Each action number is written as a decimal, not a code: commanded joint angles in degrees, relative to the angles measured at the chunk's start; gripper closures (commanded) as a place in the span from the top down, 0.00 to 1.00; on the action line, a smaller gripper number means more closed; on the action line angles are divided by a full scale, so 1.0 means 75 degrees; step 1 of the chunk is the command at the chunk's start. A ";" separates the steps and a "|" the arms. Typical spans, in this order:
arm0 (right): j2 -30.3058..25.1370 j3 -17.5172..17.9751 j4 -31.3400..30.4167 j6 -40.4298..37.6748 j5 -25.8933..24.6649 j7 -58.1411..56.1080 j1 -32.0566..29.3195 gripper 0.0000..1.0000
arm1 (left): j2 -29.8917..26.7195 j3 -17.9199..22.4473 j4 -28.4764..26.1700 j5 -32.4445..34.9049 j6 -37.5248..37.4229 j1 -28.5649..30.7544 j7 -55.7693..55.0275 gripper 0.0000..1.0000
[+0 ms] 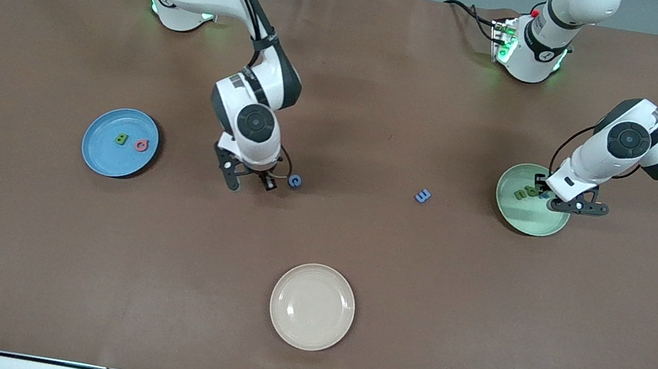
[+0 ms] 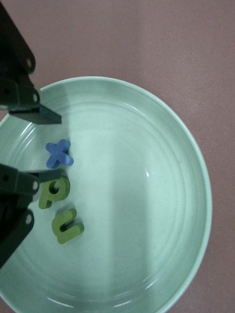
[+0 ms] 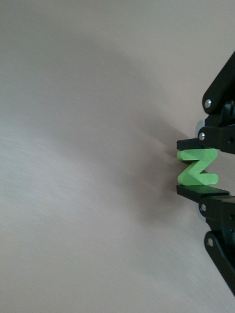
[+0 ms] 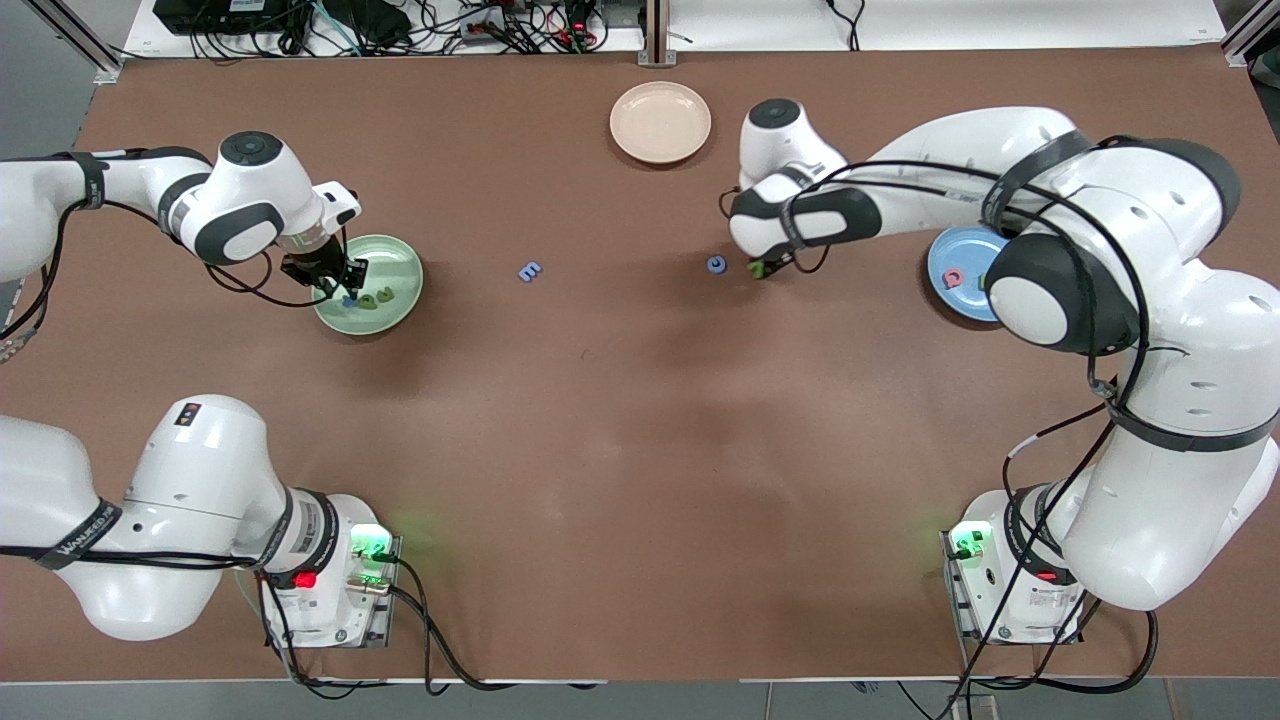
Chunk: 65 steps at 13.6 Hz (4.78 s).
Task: Sort uppercase to blue plate, lowercase to green plate
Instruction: 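Release the x on the green plate while the right gripper carries the N, then release the N on the blue plate while the left gripper reaches the m, then grasp the blue m with the left gripper while the right gripper withdraws, then carry the m to the green plate while the right gripper reaches the C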
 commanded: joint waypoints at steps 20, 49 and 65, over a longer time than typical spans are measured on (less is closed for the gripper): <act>-0.2036 0.0098 -0.2000 -0.2261 -0.2230 -0.5579 -0.4169 0.74 | 0.0507 0.1531 0.2387 -0.1711 0.0422 -0.6640 -0.7994 0.99; -0.2704 0.0157 -0.0863 -0.2121 0.0055 -0.2860 -0.2576 1.00 | 0.0825 0.3160 0.2961 -0.1664 0.1255 -0.8035 -0.8099 0.15; -0.2564 0.0157 -0.0840 -0.0938 0.0055 -0.1372 -0.1768 1.00 | 0.0555 -0.1070 0.1217 -0.1687 -0.1288 -0.1946 -0.2973 0.11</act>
